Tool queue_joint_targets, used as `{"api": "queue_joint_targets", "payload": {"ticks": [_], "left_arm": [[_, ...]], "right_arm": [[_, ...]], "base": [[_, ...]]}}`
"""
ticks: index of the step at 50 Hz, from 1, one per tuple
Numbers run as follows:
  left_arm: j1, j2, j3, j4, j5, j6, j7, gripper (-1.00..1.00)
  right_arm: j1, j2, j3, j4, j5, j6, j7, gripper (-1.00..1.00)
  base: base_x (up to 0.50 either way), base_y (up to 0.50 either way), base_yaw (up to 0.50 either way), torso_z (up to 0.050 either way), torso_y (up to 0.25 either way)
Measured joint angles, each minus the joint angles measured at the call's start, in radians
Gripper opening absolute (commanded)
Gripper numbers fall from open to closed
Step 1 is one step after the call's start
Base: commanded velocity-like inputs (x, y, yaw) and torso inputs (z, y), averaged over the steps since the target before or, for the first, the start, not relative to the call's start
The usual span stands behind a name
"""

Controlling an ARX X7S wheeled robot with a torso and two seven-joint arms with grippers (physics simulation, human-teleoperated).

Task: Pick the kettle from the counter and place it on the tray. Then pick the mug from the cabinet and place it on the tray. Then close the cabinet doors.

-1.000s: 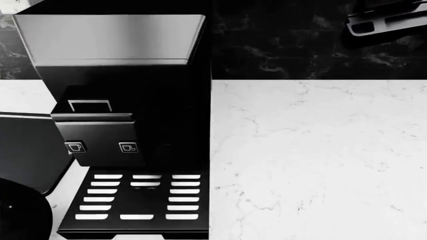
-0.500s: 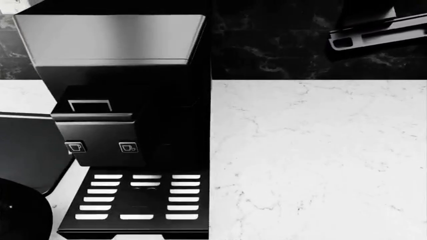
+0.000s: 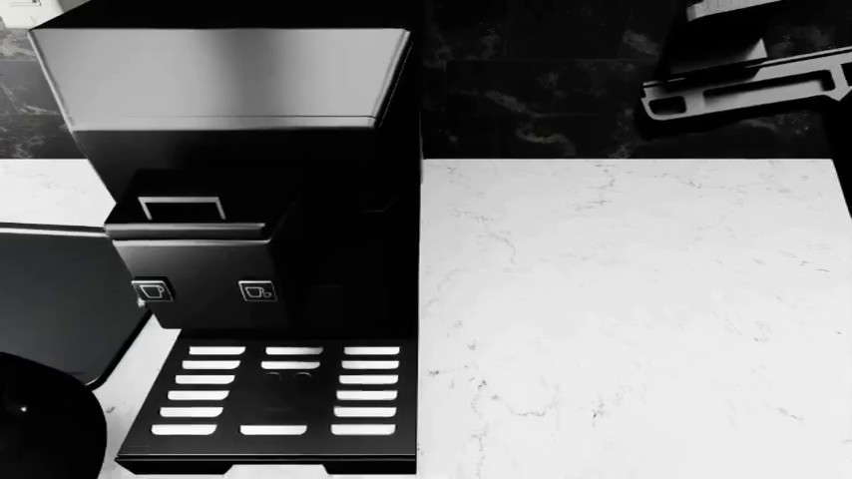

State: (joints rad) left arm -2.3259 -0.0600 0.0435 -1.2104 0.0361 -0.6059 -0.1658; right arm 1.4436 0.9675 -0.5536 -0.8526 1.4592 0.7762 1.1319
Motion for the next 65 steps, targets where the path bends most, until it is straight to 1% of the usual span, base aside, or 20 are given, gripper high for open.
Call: {"api": "queue_joint_targets", "payload": {"ticks": [19, 22, 25, 29, 37, 39, 43, 47, 51, 57, 65], "left_arm": [[-0.021, 0.000, -0.024, 0.316, 0.017, -0.185, 0.085, -1.00], [-0.017, -0.005, -0.026, 0.390, 0.014, -0.231, 0.105, -1.00], [0.010, -0.012, -0.029, 0.504, 0.005, -0.304, 0.130, -1.00], [0.072, -0.023, -0.041, 0.706, -0.017, -0.434, 0.168, -1.00], [0.269, -0.064, -0.113, 1.137, -0.079, -0.695, 0.230, -1.00], [0.328, -0.088, -0.141, 1.226, -0.145, -0.744, 0.199, -1.00], [0.443, -0.160, -0.206, 1.366, -0.381, -0.817, 0.040, -1.00], [0.551, -0.223, -0.262, 1.471, -0.619, -0.863, -0.102, -1.00], [0.646, -0.270, -0.299, 1.546, -0.796, -0.885, -0.197, -1.00], [0.740, -0.324, -0.332, 1.612, -0.950, -0.899, -0.290, -1.00], [0.810, -0.368, -0.343, 1.652, -1.052, -0.894, -0.350, -1.00]], "right_arm": [[-0.010, 0.012, 0.002, -0.016, 0.029, -0.003, 0.032, 1.00], [-0.015, 0.016, 0.006, -0.020, 0.029, -0.007, 0.035, 1.00], [-0.021, 0.020, 0.008, -0.024, 0.030, -0.013, 0.038, 1.00], [-0.032, 0.026, 0.013, -0.031, 0.032, -0.022, 0.044, 1.00], [-0.068, 0.045, 0.026, -0.047, 0.026, -0.049, 0.049, 1.00], [-0.081, 0.050, 0.029, -0.050, 0.021, -0.057, 0.049, 1.00], [-0.106, 0.057, 0.033, -0.055, 0.009, -0.072, 0.048, 1.00], [-0.129, 0.064, 0.037, -0.061, -0.001, -0.086, 0.048, 1.00], [-0.144, 0.071, 0.039, -0.066, -0.013, -0.092, 0.049, 1.00], [-0.157, 0.070, 0.036, -0.070, -0.028, -0.093, 0.051, 1.00], [-0.165, 0.066, 0.031, -0.072, -0.043, -0.090, 0.052, 1.00]], "base": [[-0.50, 0.00, 0.00, 0.000, 0.000], [-0.13, 0.00, 0.00, 0.000, 0.000], [0.00, 0.00, 0.00, 0.000, 0.000], [0.00, 0.00, 0.00, 0.000, 0.000], [0.00, 0.00, 0.00, 0.000, 0.000], [0.00, 0.00, 0.00, 0.000, 0.000], [0.00, 0.00, 0.00, 0.000, 0.000], [0.00, 0.00, 0.00, 0.000, 0.000], [0.00, 0.37, 0.00, 0.000, 0.000], [0.00, 0.50, 0.00, 0.000, 0.000], [0.00, 0.50, 0.00, 0.000, 0.000]]}}
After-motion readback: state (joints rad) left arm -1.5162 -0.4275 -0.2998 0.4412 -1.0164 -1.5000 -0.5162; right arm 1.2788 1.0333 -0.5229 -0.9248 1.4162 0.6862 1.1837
